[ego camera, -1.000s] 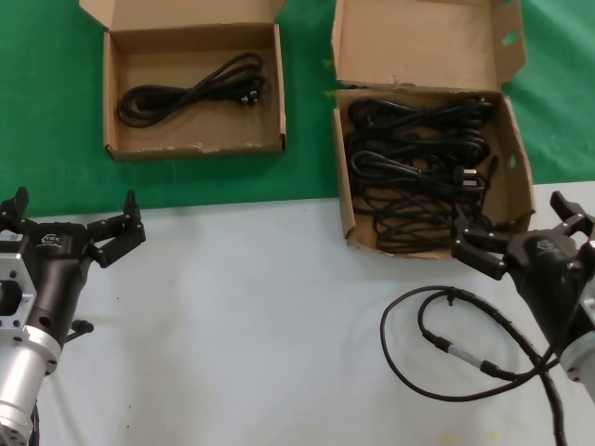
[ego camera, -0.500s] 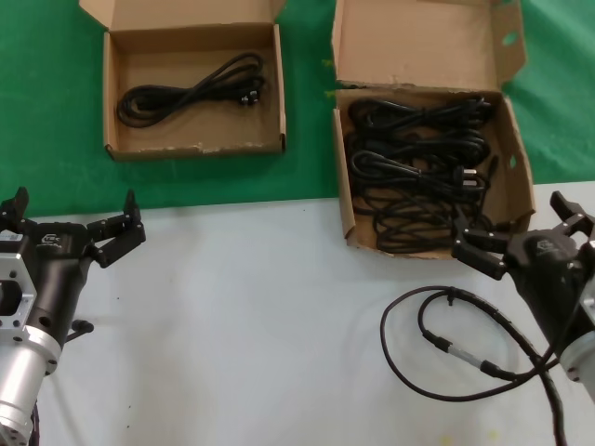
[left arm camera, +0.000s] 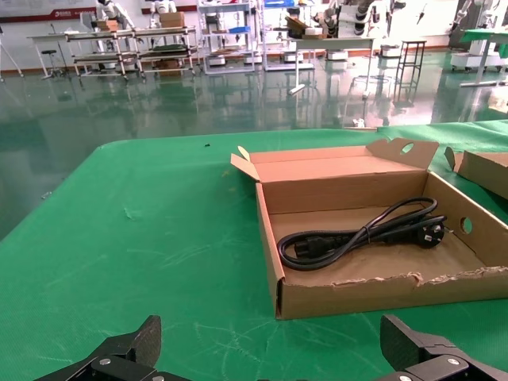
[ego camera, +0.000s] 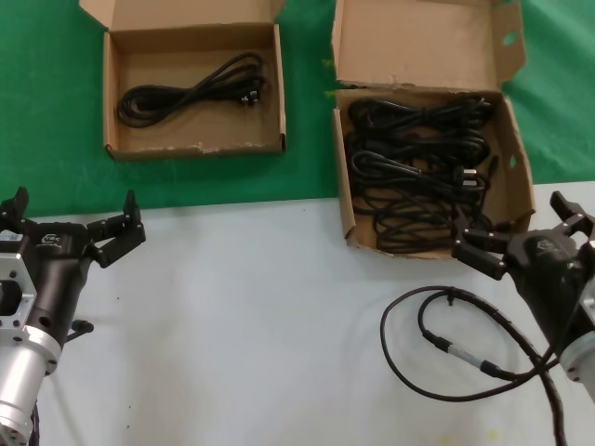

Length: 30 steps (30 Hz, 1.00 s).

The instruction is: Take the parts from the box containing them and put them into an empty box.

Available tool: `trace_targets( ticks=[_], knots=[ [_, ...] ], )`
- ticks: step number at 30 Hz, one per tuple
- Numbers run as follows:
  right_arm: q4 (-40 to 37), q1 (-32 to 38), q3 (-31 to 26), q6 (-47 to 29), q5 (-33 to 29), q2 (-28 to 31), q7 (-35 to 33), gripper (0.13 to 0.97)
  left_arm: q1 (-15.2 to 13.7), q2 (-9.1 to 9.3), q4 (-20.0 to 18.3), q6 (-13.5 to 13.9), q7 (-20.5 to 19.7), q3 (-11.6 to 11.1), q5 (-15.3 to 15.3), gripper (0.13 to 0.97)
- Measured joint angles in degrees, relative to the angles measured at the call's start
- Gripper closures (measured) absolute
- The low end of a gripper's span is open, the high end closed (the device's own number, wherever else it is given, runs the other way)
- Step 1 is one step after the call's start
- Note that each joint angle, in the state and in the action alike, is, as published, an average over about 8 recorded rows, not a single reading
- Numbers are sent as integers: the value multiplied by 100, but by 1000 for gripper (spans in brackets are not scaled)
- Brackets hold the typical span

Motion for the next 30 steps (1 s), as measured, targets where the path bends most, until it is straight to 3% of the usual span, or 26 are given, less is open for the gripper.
trace_targets(
  ticks=[30],
  knots=[
    [0, 0, 0, 0, 0, 0, 0, 129, 0, 0, 0, 0, 0, 0, 0, 132]
  ],
)
